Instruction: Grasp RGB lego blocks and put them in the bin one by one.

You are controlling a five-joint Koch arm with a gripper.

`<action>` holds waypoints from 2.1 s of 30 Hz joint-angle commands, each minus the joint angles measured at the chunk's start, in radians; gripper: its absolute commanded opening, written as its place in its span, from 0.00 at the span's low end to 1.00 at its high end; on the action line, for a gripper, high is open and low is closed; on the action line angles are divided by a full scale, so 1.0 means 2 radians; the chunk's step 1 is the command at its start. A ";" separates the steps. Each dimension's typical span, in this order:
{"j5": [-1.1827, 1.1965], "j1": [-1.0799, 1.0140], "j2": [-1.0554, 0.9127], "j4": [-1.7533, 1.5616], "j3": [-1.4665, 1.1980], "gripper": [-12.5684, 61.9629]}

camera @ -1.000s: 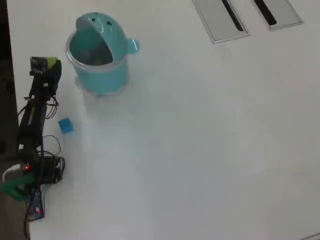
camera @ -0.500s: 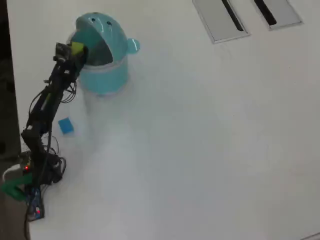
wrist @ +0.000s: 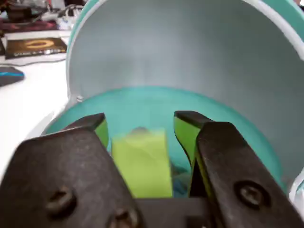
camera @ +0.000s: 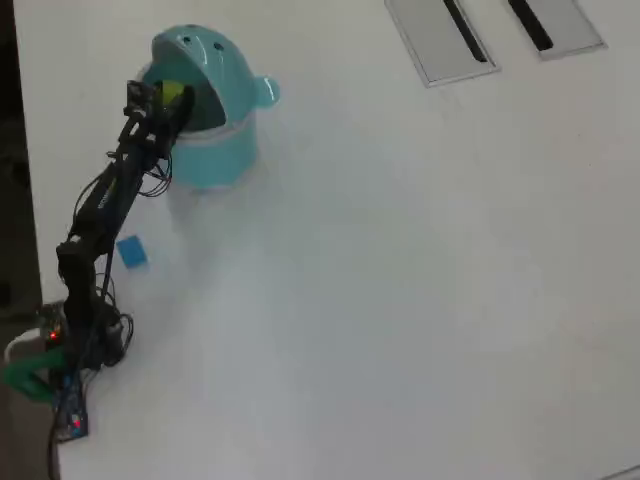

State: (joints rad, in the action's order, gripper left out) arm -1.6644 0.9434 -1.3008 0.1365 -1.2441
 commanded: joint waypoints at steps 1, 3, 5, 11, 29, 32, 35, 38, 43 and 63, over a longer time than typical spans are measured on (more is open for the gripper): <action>-0.018 -0.006 -0.030 -0.034 0.032 0.51; -0.021 -0.006 -0.043 -0.033 0.019 0.53; -0.026 -0.006 -0.057 -0.026 0.010 0.54; -0.026 -0.004 -0.122 0.015 -0.031 0.54; -0.041 0.030 -0.343 0.037 -0.285 0.55; -0.041 0.036 -0.374 0.047 -0.323 0.55; -0.047 0.043 -0.401 0.047 -0.362 0.55; -0.049 0.056 -0.425 0.054 -0.390 0.55; -0.053 0.074 -0.455 0.087 -0.420 0.55; -0.053 0.108 -0.529 0.153 -0.551 0.55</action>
State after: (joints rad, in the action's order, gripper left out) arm -1.7579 1.1520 -2.2887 0.4387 -2.3761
